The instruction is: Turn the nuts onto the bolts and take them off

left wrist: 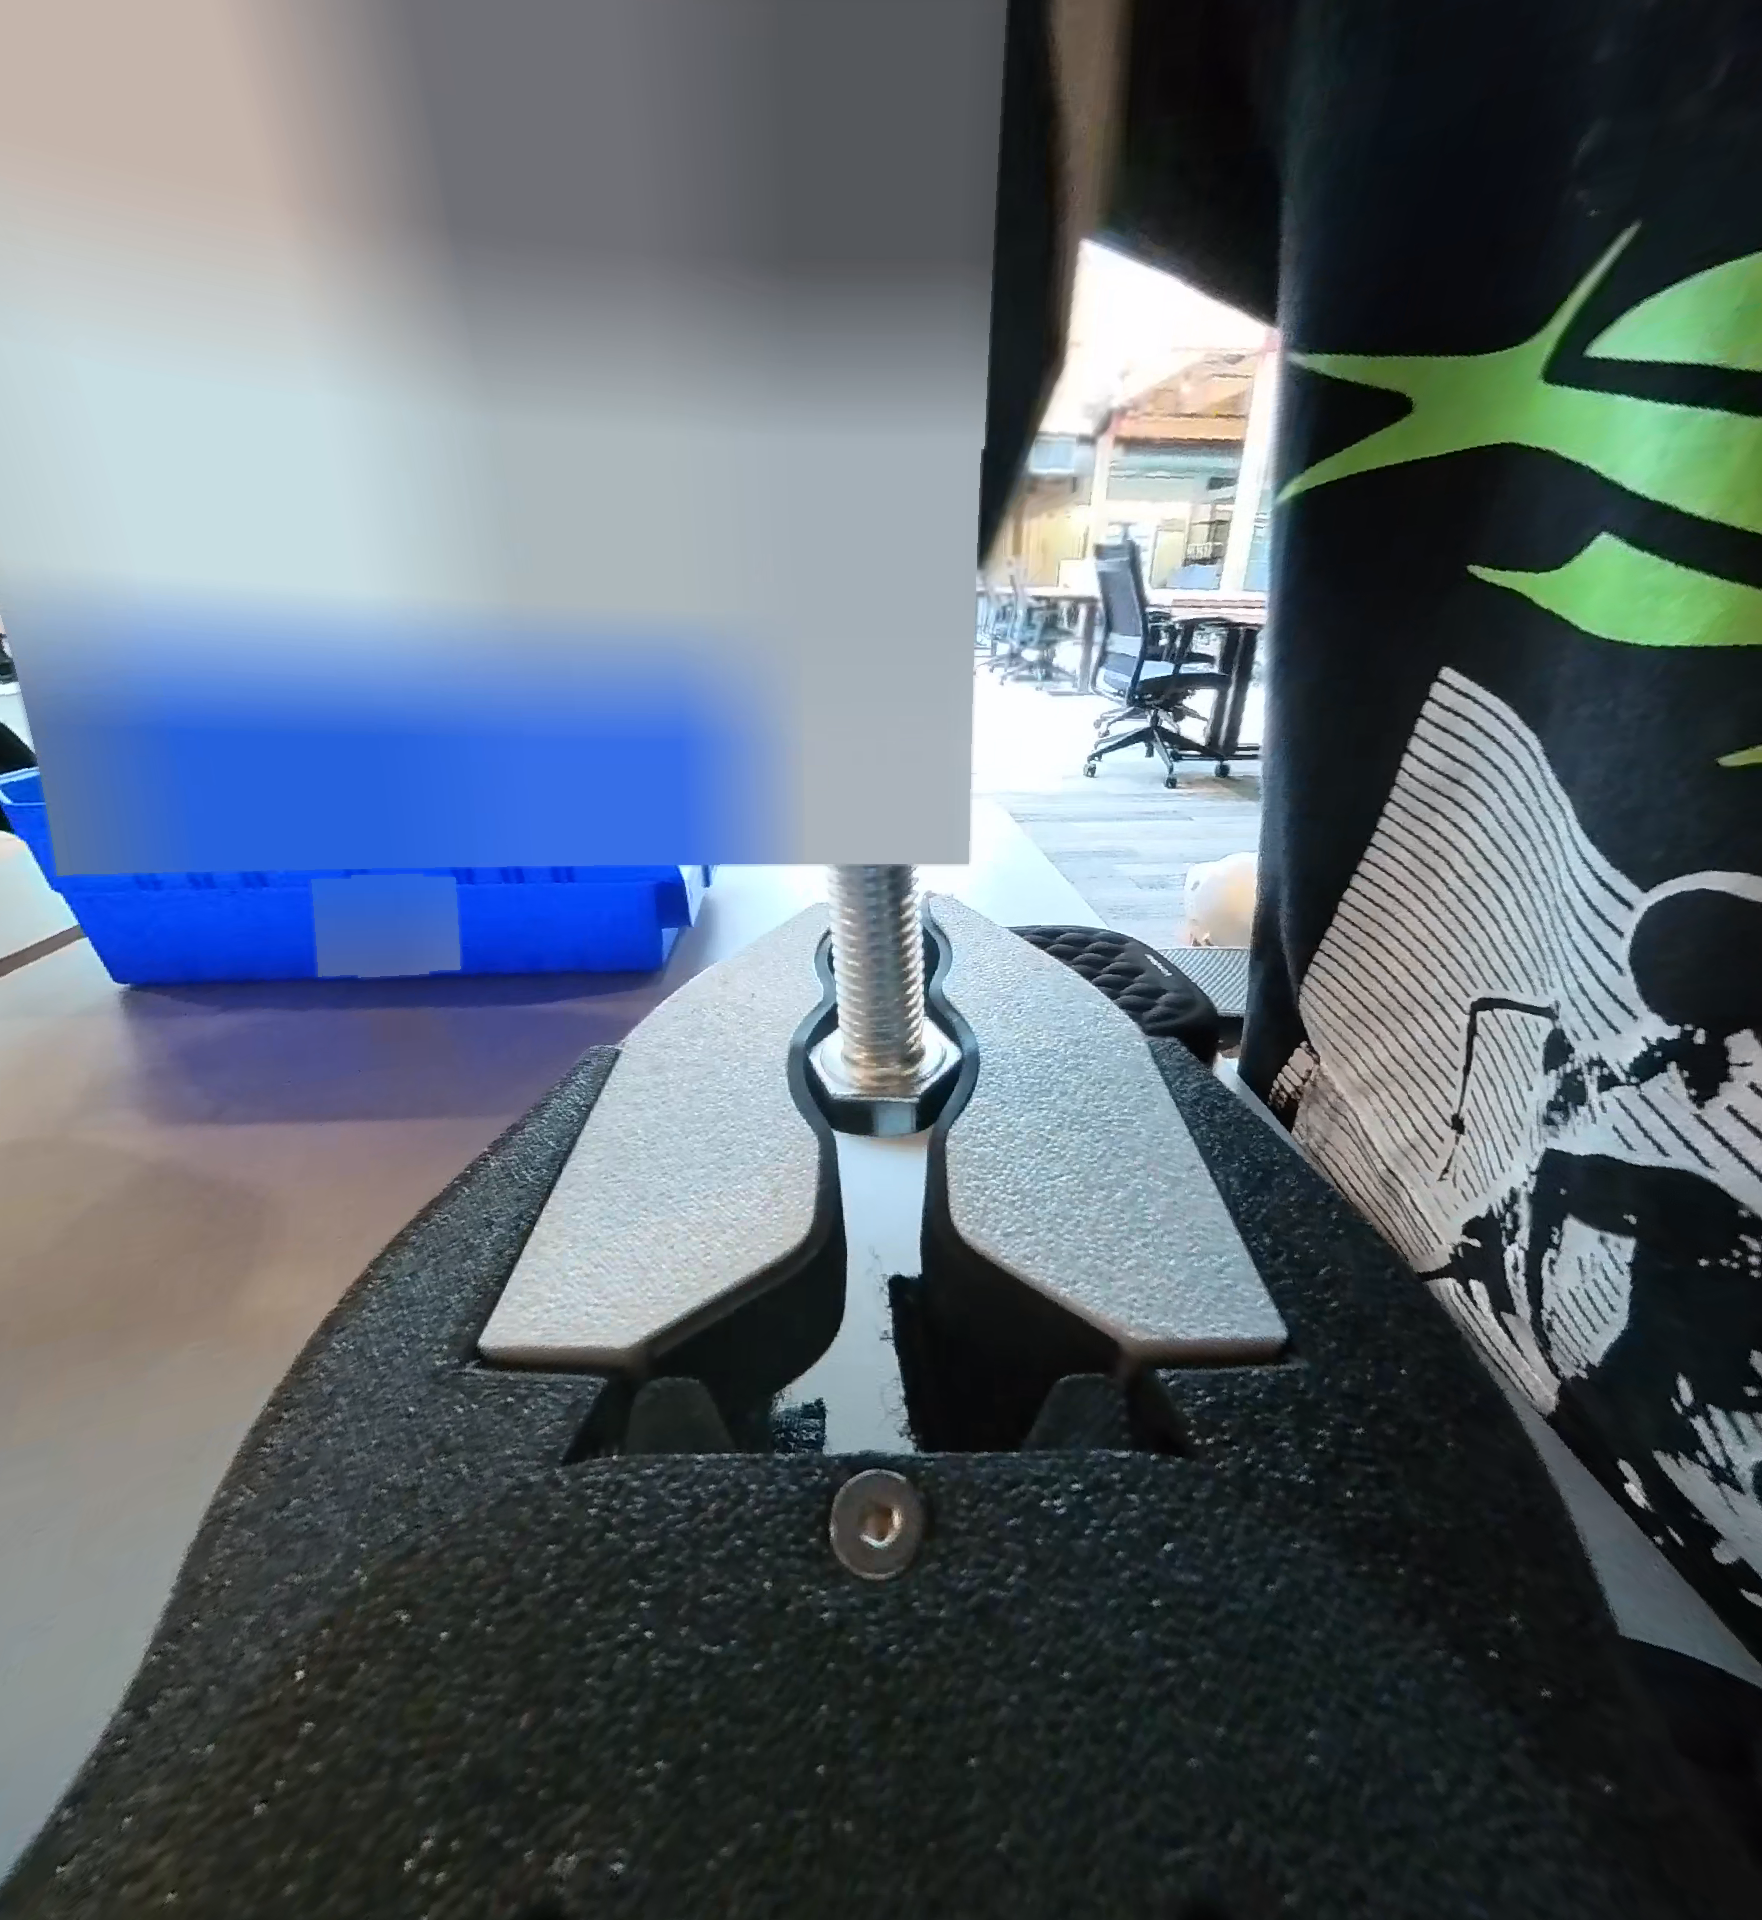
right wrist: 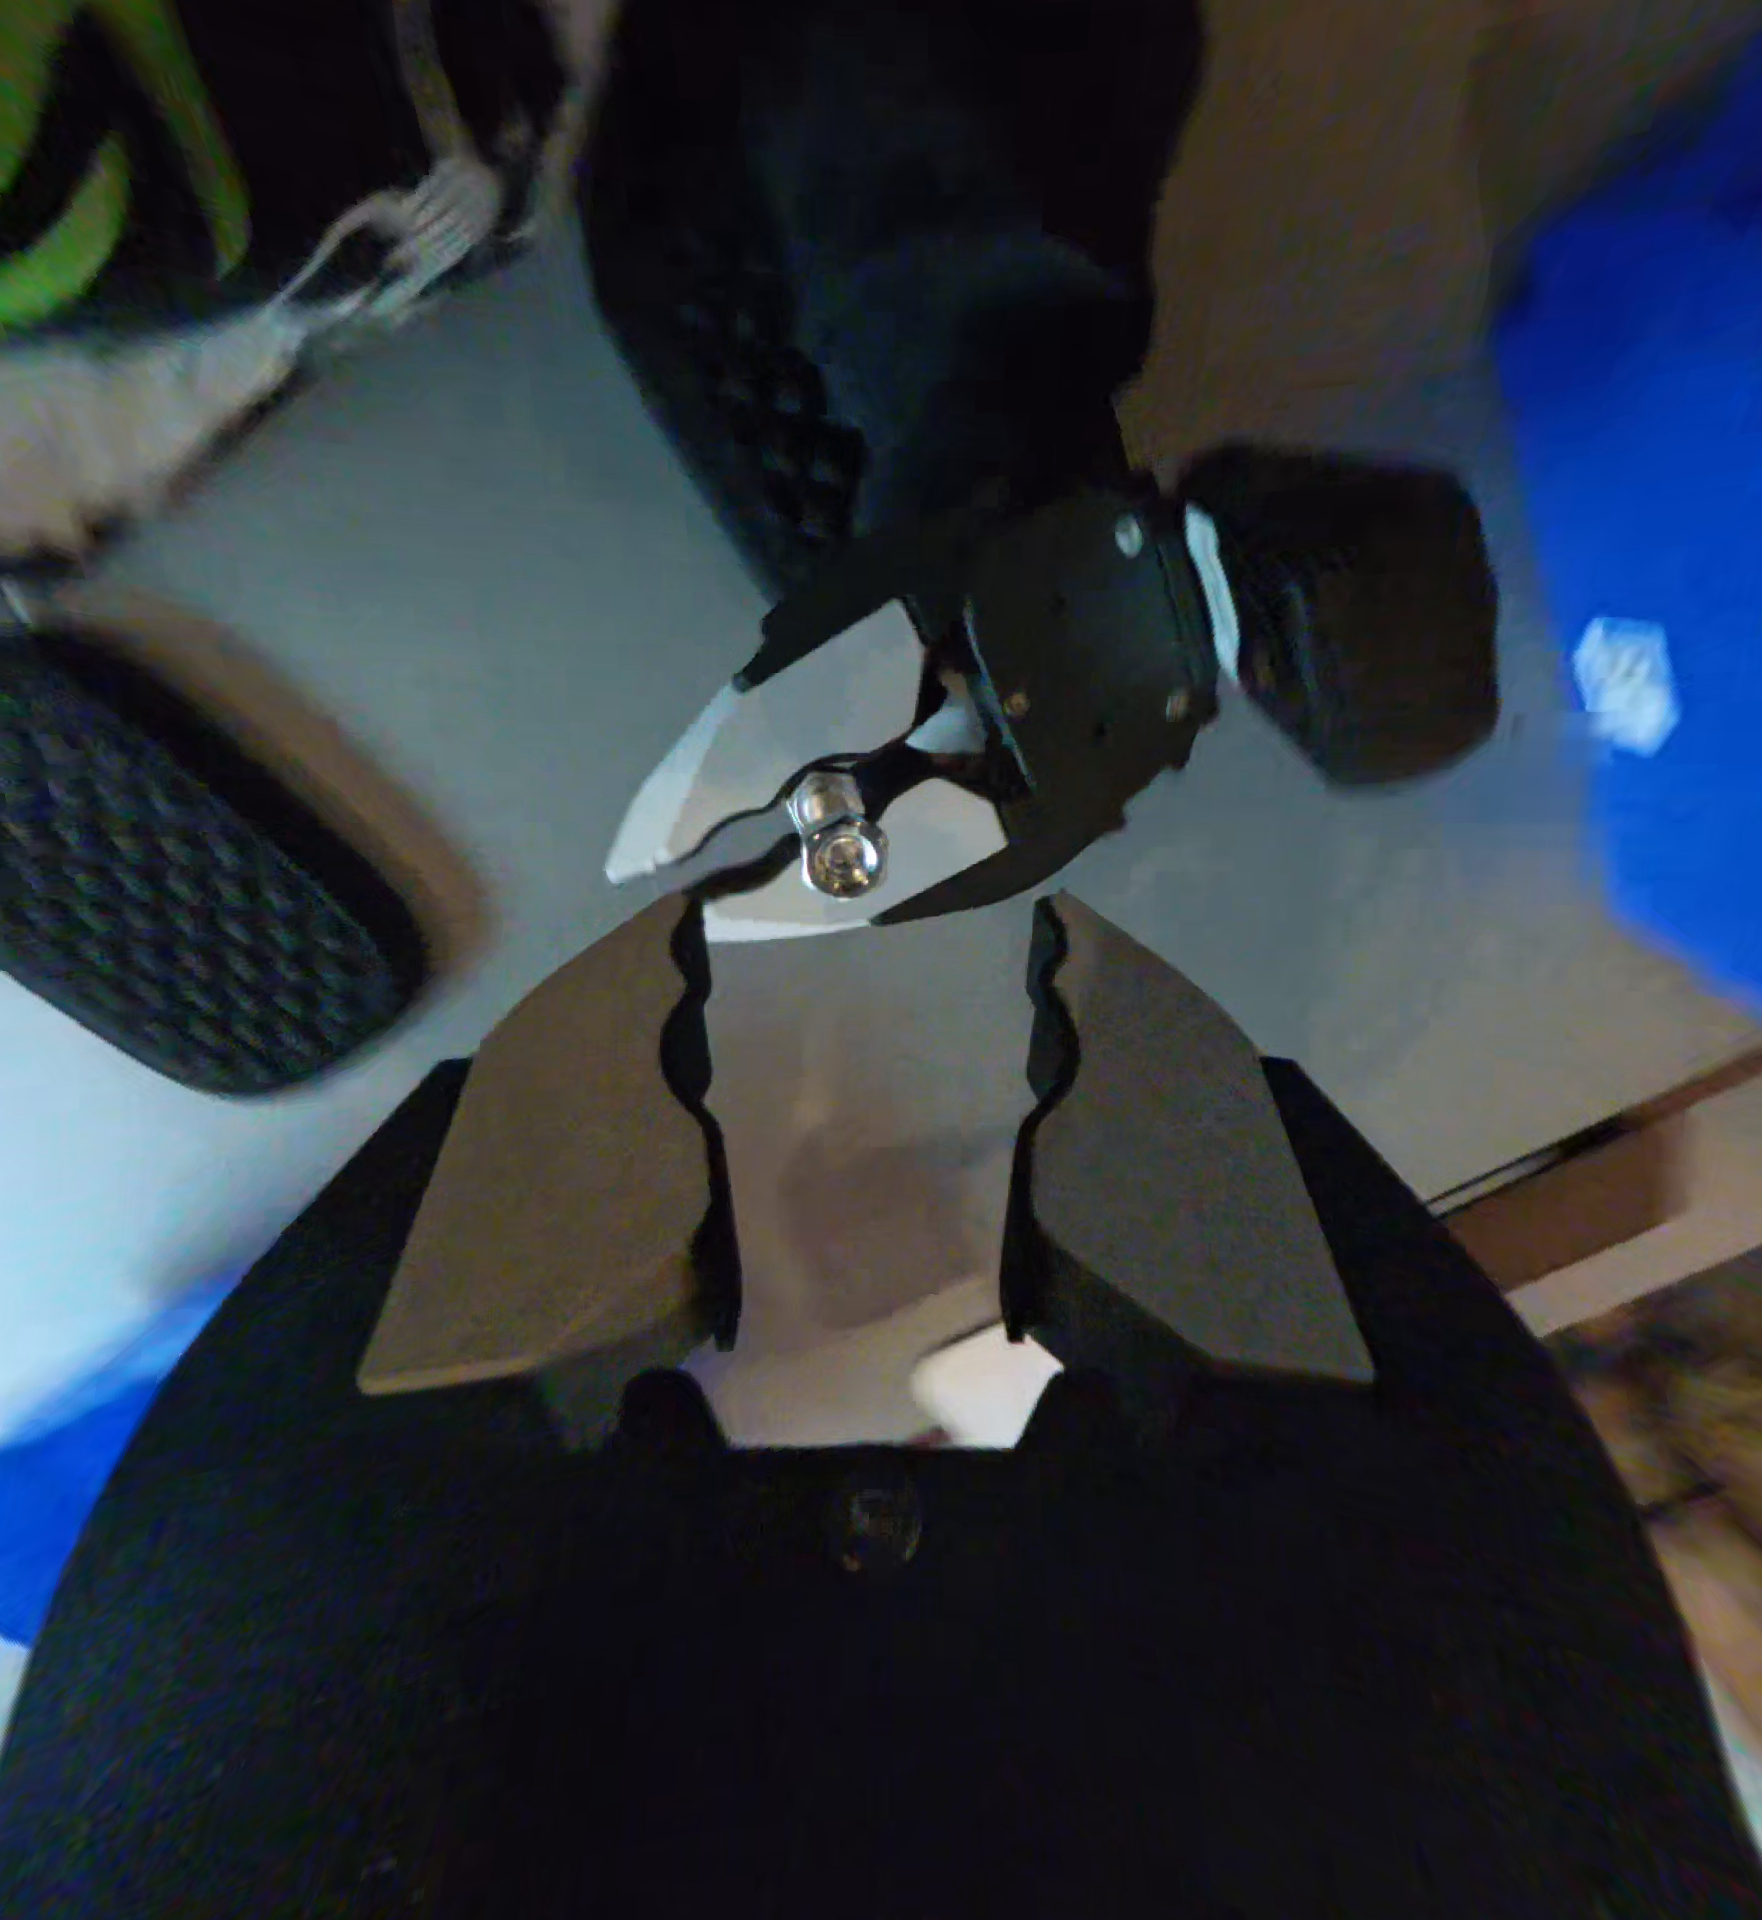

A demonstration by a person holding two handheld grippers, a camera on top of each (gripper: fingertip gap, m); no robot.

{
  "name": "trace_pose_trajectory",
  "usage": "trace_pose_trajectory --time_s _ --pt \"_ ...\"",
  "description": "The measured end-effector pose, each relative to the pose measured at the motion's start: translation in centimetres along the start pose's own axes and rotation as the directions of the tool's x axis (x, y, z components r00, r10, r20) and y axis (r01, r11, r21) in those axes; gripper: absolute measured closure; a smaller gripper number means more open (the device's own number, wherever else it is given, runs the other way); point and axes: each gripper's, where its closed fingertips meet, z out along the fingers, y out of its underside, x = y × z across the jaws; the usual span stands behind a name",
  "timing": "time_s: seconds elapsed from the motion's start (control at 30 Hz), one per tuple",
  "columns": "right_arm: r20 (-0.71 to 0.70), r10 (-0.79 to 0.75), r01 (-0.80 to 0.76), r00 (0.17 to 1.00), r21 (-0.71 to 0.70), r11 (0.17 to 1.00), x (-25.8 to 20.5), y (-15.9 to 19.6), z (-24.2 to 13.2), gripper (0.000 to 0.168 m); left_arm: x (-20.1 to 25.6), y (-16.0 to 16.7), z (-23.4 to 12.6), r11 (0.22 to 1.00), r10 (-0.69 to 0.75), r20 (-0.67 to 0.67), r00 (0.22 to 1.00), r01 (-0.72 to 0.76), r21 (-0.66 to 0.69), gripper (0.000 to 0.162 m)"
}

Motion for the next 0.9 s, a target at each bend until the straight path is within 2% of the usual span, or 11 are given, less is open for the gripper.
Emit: trace_pose_trajectory --time_s 0.07,0.1,0.3,0.5,0.57,0.7,0.8,0.9 --pt "0.011 -0.256 0.256 0.967 0.013 0.967 -0.5 -0.1 -0.3 0.117 0.1 0.1 0.1 1.0 0.002 -0.005 1.0 -0.002 -0.005 0.151" --pt "0.024 -0.317 0.317 0.948 0.019 0.948 -0.6 -0.2 -0.1 0.119 0.1 0.1 0.1 1.0 0.002 -0.007 1.0 -0.003 -0.006 0.151" --pt "0.121 -0.508 0.51 0.853 0.009 0.86 -0.9 0.0 2.0 0.122 0.3 0.2 0.1 1.0 0.003 -0.021 1.0 -0.003 -0.012 0.151" --pt "0.143 -0.567 0.564 0.811 0.065 0.823 -1.4 -0.1 2.7 0.141 0.3 0.1 0.1 1.0 -0.001 -0.023 1.0 0.001 -0.006 0.151" --pt "0.128 -0.564 0.559 0.816 0.071 0.826 -1.3 -0.2 2.7 0.149 0.3 0.1 0.1 1.0 0.0 -0.025 1.0 0.0 -0.01 0.151" --pt "0.11 -0.485 0.481 0.868 0.059 0.875 -1.0 -0.2 2.6 0.151 0.2 0.0 0.1 1.0 -0.002 -0.021 1.0 0.001 -0.003 0.151" --pt "0.102 -0.319 0.316 0.942 0.042 0.948 -0.8 -0.2 2.6 0.151 0.1 -0.1 0.0 1.0 -0.005 -0.014 1.0 0.005 0.006 0.151" --pt "0.102 -0.068 0.068 0.992 -0.004 0.998 -0.7 -0.1 2.5 0.151 0.1 -0.1 0.0 1.0 -0.007 -0.009 1.0 0.007 0.008 0.151"
